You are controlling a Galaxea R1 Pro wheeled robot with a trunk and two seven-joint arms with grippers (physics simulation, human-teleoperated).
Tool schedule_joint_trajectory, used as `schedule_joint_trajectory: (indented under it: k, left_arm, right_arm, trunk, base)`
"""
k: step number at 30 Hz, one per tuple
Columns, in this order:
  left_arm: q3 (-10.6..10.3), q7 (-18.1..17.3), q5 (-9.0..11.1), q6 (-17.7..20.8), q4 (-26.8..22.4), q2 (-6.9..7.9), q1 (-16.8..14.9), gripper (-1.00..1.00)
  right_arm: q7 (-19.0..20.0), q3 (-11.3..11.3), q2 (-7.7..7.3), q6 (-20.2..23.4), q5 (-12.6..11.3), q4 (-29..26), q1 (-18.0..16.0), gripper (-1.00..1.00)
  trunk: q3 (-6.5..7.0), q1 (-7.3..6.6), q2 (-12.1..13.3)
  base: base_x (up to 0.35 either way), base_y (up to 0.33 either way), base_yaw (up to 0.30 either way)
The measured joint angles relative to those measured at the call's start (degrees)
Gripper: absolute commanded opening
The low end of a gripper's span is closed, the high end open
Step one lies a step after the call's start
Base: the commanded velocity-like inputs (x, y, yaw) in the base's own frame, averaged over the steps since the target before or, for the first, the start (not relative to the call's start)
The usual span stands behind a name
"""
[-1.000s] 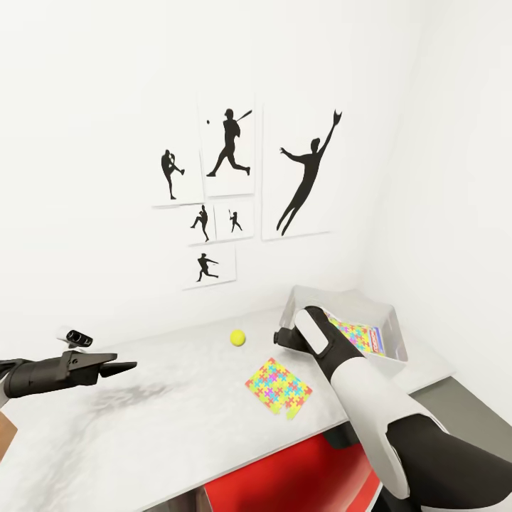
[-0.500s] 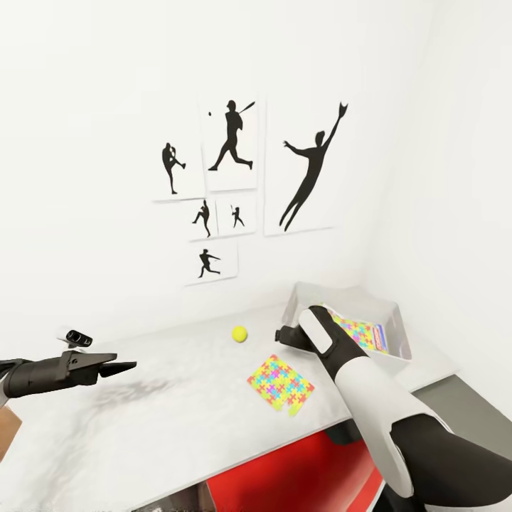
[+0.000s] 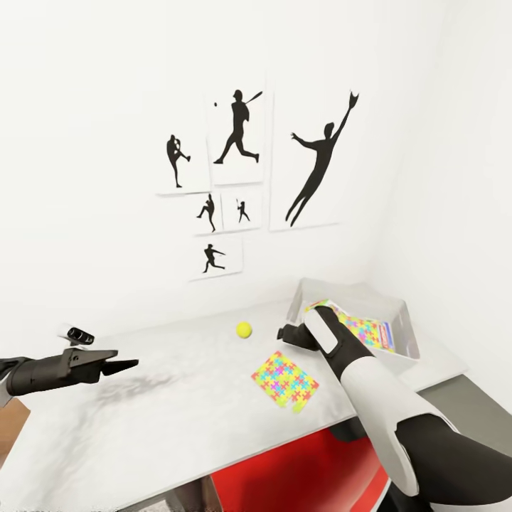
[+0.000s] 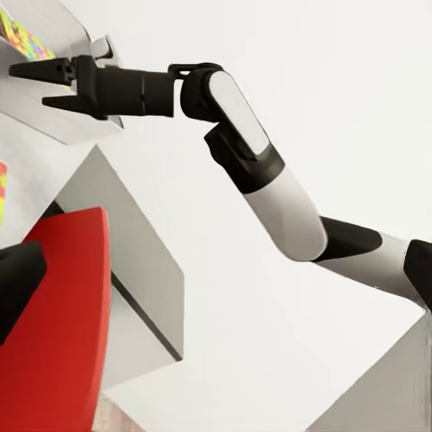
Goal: Put all the toys in the child's room - the three board games (two on the bed and one on the table), the two jigsaw puzzles on the table, and the tennis ball on the table - inside the toy box on the table in the child's room.
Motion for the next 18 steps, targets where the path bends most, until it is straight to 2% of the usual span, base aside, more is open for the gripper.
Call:
schedule_joint_trajectory:
  k: [4,14,18]
  left_arm:
    - [0.2,0.0,0.1,1.9,-0.1,0.07,-0.3,1.0]
    - [4.2,0.1,0.3,2.7,0.0,0.38,-0.6,1.0]
    - [4.8,0.1,0.3,2.7,0.0,0.37,-0.6,1.0]
  right_arm:
    - [0.0,0.0,-0.05,0.0,0.0,0.1,0.0,1.0]
    - [-0.2,-0.1,-0.03,0.0,0.1,0.4,0.0,1.0]
    - [-0.3,-0.1,-0.3,0.0,0.1,0.4,0.0,1.0]
  trunk:
    - [-0.37,0.0,0.0]
    - [-1.3,0.0,0.0]
    - [-1.67,0.0,0.0]
  base:
    - [0.0,0.0,0.07]
    - [0.0,0.0,0.07]
    - [0.0,0.0,0.07]
